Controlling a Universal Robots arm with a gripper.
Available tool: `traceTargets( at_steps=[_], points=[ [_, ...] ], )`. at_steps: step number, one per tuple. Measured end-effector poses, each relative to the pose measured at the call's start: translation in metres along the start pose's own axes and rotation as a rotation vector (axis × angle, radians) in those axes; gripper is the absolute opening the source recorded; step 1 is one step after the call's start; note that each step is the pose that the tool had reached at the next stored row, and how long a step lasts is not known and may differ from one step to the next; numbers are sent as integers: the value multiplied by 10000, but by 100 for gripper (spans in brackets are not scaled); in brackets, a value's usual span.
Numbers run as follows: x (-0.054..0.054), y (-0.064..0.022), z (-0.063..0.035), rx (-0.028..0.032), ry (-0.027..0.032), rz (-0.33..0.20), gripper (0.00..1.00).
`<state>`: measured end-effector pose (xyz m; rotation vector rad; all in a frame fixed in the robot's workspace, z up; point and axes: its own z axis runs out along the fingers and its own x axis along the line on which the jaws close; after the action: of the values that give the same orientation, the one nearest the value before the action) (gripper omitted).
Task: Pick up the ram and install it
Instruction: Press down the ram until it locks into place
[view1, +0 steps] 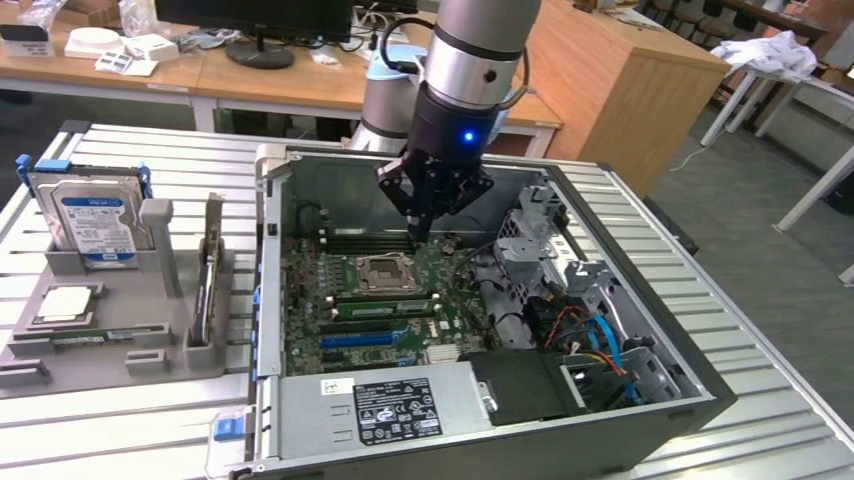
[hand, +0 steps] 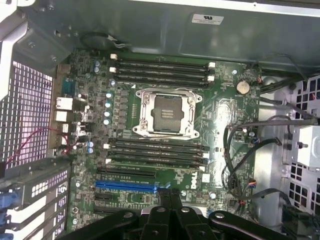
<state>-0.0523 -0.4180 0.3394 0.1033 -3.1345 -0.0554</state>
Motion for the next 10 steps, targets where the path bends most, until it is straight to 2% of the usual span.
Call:
traceTargets(
  at_steps=[10],
  points=[
    [51, 41, 37, 0, 1, 1, 11]
  ],
)
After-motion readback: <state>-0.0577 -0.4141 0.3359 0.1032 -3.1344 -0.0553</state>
